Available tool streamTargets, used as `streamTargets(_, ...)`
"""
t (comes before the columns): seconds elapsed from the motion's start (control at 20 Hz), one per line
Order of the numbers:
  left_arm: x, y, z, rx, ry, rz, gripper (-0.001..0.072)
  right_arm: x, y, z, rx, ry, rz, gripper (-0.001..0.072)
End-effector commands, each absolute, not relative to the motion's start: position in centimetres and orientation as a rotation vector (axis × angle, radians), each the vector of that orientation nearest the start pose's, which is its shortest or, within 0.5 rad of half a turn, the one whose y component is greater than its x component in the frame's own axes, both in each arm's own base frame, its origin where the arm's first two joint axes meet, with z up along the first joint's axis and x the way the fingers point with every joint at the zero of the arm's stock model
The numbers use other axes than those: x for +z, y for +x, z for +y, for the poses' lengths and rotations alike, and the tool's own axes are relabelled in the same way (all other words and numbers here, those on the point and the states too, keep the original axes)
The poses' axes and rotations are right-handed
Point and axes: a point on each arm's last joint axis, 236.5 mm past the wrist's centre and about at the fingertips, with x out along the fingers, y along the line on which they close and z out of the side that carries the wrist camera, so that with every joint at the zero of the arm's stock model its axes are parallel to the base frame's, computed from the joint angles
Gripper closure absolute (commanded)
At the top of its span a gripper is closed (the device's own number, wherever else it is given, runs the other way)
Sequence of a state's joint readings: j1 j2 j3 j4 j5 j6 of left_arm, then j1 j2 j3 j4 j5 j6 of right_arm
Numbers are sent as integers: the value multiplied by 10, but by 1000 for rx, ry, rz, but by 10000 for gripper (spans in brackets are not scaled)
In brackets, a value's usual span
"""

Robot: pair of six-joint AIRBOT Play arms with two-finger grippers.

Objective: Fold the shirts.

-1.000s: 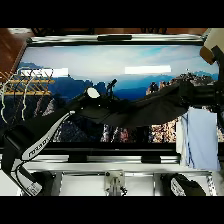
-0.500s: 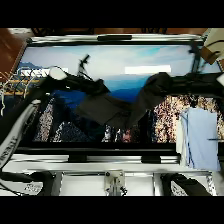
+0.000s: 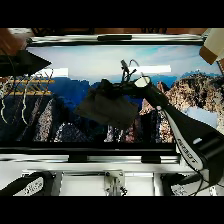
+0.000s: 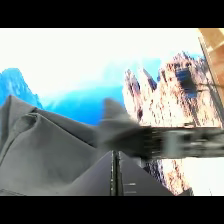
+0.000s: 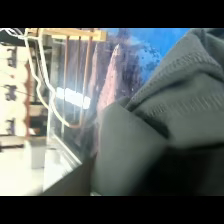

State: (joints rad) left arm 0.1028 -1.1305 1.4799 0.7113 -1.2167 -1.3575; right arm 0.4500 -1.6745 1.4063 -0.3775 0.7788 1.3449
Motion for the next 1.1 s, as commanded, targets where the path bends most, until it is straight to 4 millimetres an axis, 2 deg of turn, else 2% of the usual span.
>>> streamTargets(0.0,267,384,-125,-605,-453,710,670,35,447,413,782,915,1091,37)
streamTargets(0.1,256,379,-128,-614,-453,752,669,35,445,400,797,847,1102,38)
streamTargets(0.2,249,380,-127,-606,-456,765,669,33,438,367,790,734,1162,38)
streamTargets(0.3,250,382,-126,-600,-456,756,669,19,432,305,678,567,1259,38)
streamTargets(0.4,250,383,-125,-601,-448,748,669,0,420,219,484,373,1387,38)
streamTargets(0.5,250,383,-125,-603,-441,745,669,-10,398,151,343,255,1519,38)
streamTargets(0.6,250,383,-125,-604,-439,744,669,-21,373,112,265,212,1645,38)
streamTargets(0.65,250,383,-125,-605,-439,745,669,-30,363,101,235,205,1689,38)
streamTargets(0.7,250,383,-125,-605,-439,745,669,-45,353,97,213,217,1724,38)
streamTargets(0.75,250,383,-125,-605,-439,746,669,-59,346,101,209,250,1738,38)
streamTargets(0.8,250,383,-125,-605,-439,746,669,-72,343,117,230,326,1725,38)
streamTargets(0.85,250,383,-125,-605,-439,746,669,-82,348,135,252,435,1683,38)
streamTargets(0.95,250,383,-125,-604,-441,747,669,-87,369,169,303,617,1556,38)
streamTargets(1.05,249,382,-126,-608,-442,754,669,-88,378,190,350,618,1486,38)
